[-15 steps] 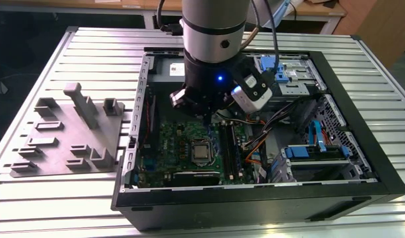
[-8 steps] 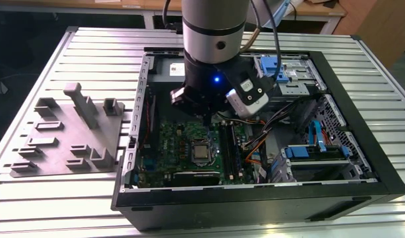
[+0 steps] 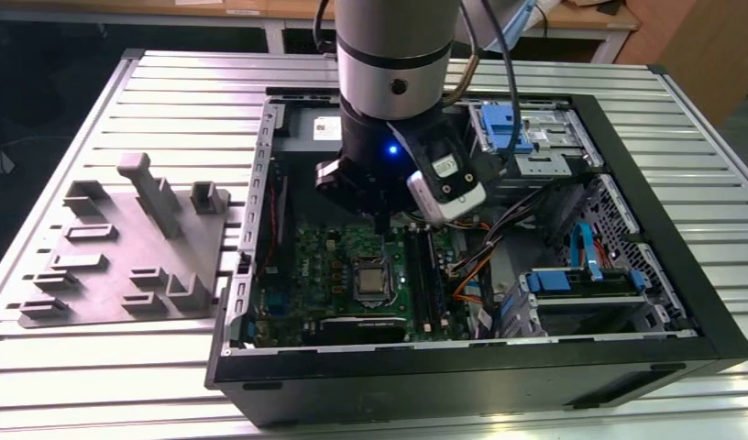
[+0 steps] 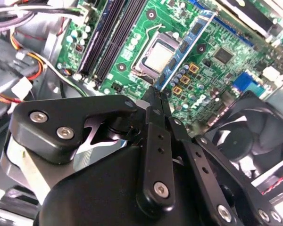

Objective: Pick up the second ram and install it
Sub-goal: 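Insert the second ram into the second slot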

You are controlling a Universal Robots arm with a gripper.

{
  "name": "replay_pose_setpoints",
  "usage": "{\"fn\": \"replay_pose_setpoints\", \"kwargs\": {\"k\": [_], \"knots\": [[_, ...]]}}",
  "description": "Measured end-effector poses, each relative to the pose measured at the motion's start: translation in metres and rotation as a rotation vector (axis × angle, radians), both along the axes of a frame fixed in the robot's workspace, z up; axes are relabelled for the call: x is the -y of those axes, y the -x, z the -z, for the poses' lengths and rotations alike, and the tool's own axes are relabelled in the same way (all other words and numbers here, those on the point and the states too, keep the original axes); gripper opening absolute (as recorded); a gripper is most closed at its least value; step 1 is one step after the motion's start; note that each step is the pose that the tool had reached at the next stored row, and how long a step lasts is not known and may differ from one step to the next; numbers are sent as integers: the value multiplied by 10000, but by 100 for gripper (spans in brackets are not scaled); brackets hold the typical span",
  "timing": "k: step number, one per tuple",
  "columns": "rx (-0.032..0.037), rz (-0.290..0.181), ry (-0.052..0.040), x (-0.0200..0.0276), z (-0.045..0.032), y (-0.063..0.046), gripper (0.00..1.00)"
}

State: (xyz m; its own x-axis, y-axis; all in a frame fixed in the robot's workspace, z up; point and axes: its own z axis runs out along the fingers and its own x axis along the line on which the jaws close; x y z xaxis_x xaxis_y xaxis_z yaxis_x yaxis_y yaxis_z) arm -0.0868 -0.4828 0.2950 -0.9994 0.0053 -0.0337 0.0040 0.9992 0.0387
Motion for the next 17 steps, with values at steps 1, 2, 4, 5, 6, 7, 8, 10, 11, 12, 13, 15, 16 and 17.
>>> {"fn": "replay_pose_setpoints", "kwargs": {"k": [1, 2, 4, 5, 6, 7, 8, 10, 11, 12, 13, 15, 16, 17], "knots": [[-1, 67, 0, 0, 0, 0, 11], [-1, 73, 1, 0, 0, 0, 11], [0, 76, 0, 0, 1, 0, 11], [1, 77, -1, 0, 1, 0, 11], [0, 78, -1, 0, 1, 0, 11], [2, 79, -3, -1, 3, -6, 11], [2, 79, -5, -1, 5, -23, 11], [1, 78, -1, 0, 4, -62, 11], [1, 78, -2, 0, 6, -87, 11], [0, 78, -1, 0, 6, -114, 11], [0, 77, -1, 0, 7, -143, 11], [1, 78, -1, 0, 10, -206, 11], [1, 79, -1, 0, 11, -237, 11], [0, 77, -1, 0, 12, -269, 11]]}}
